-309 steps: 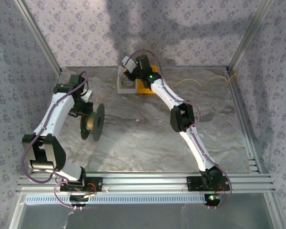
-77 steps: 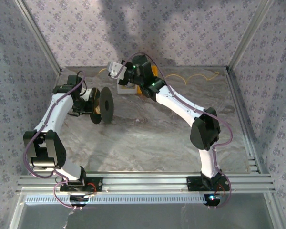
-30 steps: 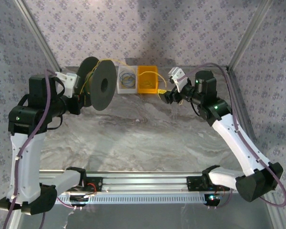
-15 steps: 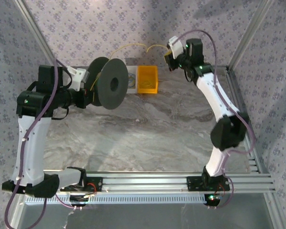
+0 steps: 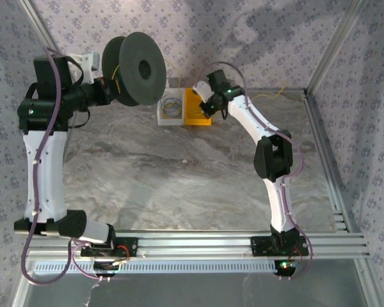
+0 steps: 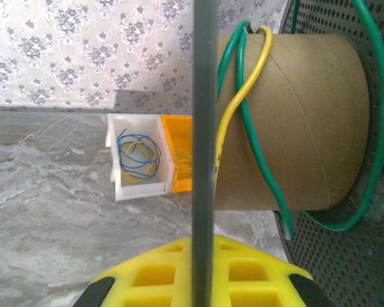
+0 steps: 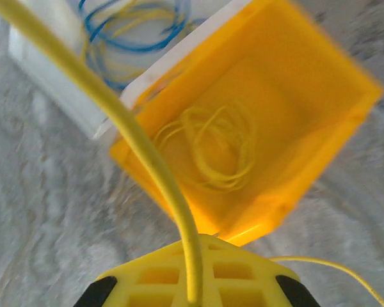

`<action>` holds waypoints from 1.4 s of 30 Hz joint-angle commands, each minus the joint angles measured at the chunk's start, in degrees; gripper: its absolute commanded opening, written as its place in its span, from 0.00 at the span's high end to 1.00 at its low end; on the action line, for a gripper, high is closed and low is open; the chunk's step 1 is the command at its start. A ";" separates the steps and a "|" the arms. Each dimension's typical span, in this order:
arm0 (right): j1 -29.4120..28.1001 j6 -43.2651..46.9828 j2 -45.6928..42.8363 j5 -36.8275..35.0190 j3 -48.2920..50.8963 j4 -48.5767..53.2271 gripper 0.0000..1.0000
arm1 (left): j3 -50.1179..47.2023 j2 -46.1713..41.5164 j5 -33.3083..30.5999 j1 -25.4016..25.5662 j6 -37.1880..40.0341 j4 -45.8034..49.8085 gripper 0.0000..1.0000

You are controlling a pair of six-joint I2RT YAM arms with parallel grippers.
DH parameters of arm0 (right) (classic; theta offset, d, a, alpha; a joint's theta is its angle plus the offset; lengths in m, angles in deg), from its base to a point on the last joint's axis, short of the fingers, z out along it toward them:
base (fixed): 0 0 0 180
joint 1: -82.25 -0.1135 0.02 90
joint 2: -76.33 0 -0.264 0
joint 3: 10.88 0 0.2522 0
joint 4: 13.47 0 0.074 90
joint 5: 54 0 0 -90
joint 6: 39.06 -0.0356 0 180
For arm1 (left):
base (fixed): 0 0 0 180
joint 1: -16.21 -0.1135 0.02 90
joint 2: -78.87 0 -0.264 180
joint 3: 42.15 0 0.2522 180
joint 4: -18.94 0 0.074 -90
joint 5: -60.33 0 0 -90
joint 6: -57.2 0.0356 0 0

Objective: Wrap the cables

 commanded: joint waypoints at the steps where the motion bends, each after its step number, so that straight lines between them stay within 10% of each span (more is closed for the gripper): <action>1: -3.04 0.36 -4.37 -6.95 4.92 4.69 1.00 | 3.82 1.11 5.21 -0.47 -6.92 -15.70 1.00; 25: -36.60 4.93 -17.94 -21.72 -2.86 23.42 1.00 | -11.40 3.73 -32.98 8.71 -3.87 -20.14 1.00; 42: -29.33 14.00 -17.48 -18.11 -27.68 18.47 1.00 | -24.21 3.09 -41.53 17.15 6.89 -13.83 1.00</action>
